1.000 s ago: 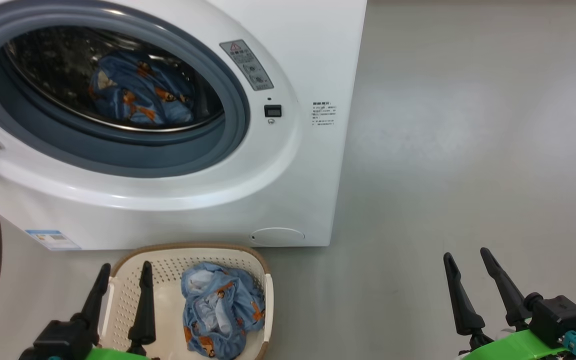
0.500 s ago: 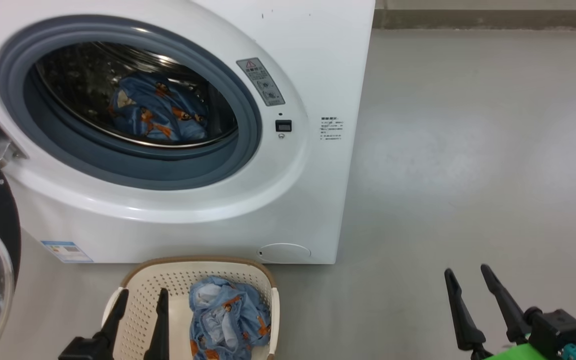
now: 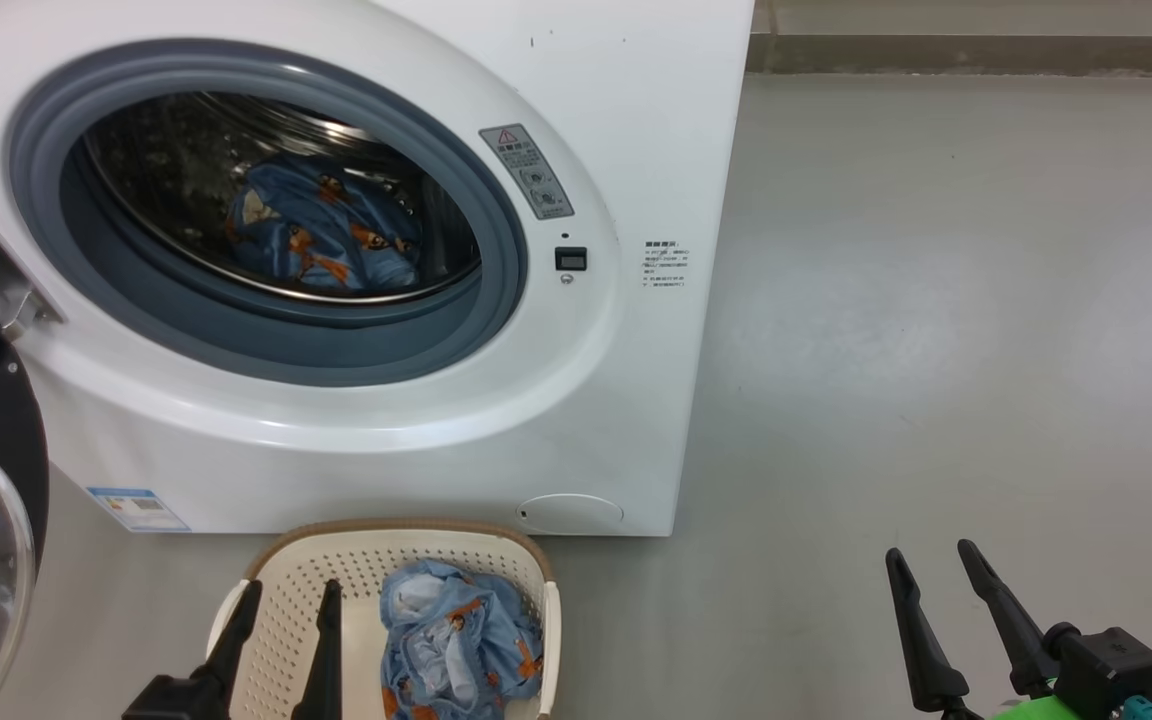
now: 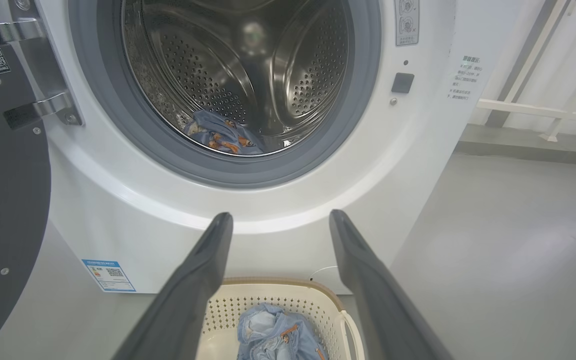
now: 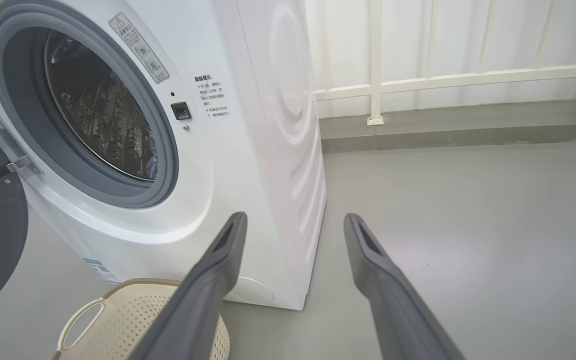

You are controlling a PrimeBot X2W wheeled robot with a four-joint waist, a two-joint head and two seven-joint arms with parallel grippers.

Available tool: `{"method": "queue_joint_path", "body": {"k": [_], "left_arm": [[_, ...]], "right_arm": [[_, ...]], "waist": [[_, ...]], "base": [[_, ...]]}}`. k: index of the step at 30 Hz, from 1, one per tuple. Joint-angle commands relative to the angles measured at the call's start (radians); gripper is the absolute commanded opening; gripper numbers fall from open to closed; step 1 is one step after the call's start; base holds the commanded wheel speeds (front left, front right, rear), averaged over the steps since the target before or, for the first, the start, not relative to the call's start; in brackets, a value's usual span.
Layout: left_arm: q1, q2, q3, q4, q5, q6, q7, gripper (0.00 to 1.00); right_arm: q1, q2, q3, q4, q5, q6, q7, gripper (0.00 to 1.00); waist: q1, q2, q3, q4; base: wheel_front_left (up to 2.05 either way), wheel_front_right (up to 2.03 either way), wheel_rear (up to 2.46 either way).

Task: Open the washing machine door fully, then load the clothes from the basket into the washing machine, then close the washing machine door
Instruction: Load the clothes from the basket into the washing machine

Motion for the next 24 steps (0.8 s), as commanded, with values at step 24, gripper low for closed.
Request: {"method": "queue_joint_path", "body": {"k": [24], "left_arm": [[0.041, 0.003, 0.011, -0.046, 0.003, 0.002, -0.006, 1.0]], "right_arm": [[0.025, -0.005, 0.021, -0.011, 0.026, 0.002, -0.013, 1.0]], "waist": [[0.0, 0.0, -0.056, -0.007]], "base": [[0.0, 0.0, 0.0]]}}
